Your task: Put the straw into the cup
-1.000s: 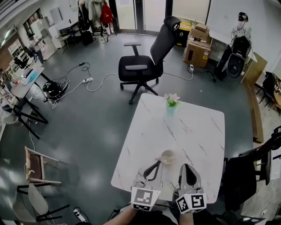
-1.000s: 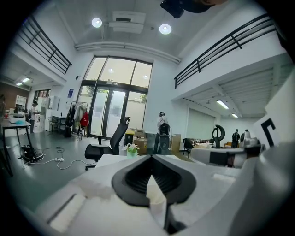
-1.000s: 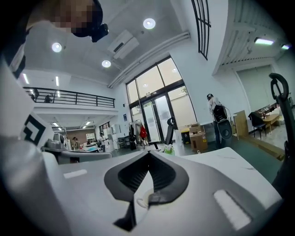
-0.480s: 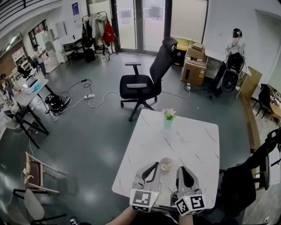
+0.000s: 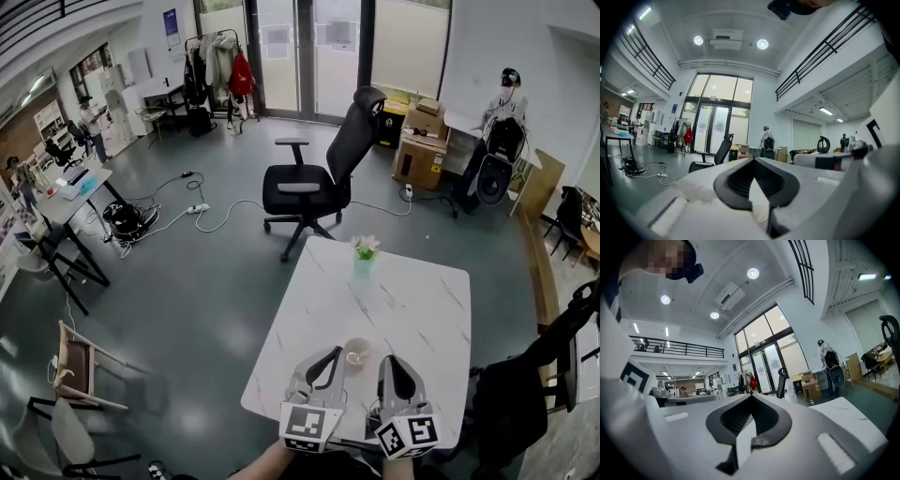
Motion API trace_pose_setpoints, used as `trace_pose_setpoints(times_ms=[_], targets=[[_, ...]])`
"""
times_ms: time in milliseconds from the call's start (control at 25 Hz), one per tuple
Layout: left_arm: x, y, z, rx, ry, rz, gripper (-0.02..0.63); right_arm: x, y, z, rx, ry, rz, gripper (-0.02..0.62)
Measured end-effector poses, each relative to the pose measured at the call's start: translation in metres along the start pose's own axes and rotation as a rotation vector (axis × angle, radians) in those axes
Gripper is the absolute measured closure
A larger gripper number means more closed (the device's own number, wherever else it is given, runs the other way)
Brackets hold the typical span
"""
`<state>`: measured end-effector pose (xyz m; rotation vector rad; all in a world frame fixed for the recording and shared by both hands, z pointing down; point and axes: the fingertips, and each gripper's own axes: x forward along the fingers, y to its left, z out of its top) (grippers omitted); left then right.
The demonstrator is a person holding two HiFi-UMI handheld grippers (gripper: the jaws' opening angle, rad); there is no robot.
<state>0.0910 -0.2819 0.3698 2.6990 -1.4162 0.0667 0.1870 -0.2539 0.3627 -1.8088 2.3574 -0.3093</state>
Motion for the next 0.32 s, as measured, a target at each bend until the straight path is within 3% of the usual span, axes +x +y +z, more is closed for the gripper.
trace_pose_setpoints(times_ms=[160,320], targets=[[0.003,-0.006,0.004,-0.049,-0.001,0.011,0.604,-0.002,-0.006,0.000,0.005,0.004,-0.002,0.603],[0.008,-0.012,-0.003,0.011,0.013,-0.006,0.604,-0.005,-0.015,0.001,0.012,0.002,-0.009,0.603]])
